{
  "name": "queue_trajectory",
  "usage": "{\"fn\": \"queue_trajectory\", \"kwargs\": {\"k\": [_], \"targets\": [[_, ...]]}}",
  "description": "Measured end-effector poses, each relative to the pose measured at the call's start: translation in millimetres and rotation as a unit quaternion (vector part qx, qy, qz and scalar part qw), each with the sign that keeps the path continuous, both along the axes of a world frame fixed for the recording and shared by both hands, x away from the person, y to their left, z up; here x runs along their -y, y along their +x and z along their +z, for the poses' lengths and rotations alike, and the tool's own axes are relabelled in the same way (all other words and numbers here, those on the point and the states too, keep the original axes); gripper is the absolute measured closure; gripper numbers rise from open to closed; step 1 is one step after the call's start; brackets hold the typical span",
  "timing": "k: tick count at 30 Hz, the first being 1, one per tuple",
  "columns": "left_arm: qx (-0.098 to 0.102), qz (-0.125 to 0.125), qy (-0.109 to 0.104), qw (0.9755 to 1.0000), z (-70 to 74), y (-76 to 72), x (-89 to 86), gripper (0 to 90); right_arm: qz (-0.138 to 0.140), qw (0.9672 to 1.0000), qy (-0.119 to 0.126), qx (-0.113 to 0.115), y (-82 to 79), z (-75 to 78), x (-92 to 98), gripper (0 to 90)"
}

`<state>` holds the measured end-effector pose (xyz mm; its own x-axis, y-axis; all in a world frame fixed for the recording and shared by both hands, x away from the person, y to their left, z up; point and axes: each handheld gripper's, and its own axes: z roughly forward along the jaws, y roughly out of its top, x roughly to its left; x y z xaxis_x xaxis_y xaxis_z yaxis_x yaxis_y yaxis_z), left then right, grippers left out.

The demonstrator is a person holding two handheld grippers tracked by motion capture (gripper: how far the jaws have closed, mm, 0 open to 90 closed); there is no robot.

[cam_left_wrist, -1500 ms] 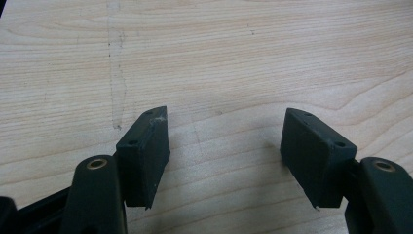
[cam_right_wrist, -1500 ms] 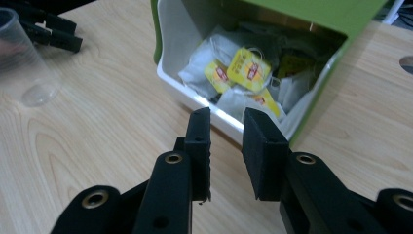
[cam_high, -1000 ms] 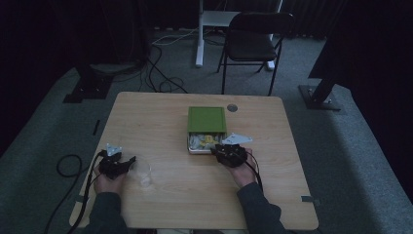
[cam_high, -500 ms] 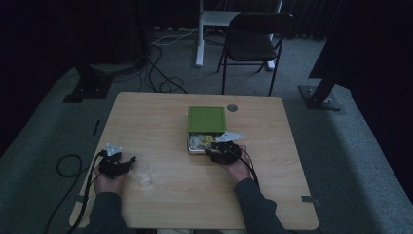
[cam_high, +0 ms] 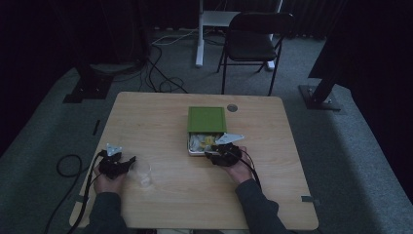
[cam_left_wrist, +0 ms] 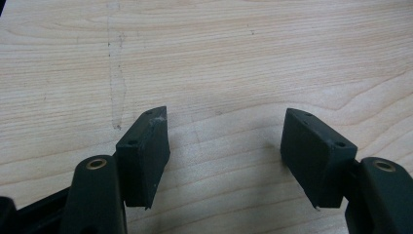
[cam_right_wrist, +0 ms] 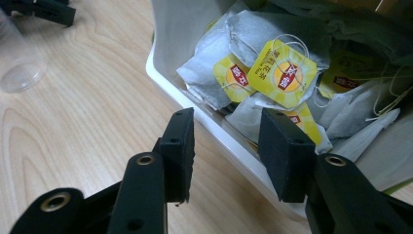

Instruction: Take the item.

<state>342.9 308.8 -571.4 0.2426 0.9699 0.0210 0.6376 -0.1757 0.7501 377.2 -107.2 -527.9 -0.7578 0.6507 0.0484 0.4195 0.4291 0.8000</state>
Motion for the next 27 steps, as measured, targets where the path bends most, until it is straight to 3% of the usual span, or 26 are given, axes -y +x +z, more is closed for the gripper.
{"fn": "queue_trajectory", "kwargs": {"k": [20, 27], "targets": [[0.000, -0.001, 0.001, 1.0000, 0.1, 0.0, -0.1, 35.9, 0.026, 0.9995, 0.006, -0.015, -21.3, -2.3, 7.1, 58.8], [-0.001, 0.000, 0.001, 1.0000, 0.1, 0.0, -0.1, 35.8, 0.021, 0.9996, 0.020, 0.007, -22.7, 8.7, 2.1, 56.6]]}}
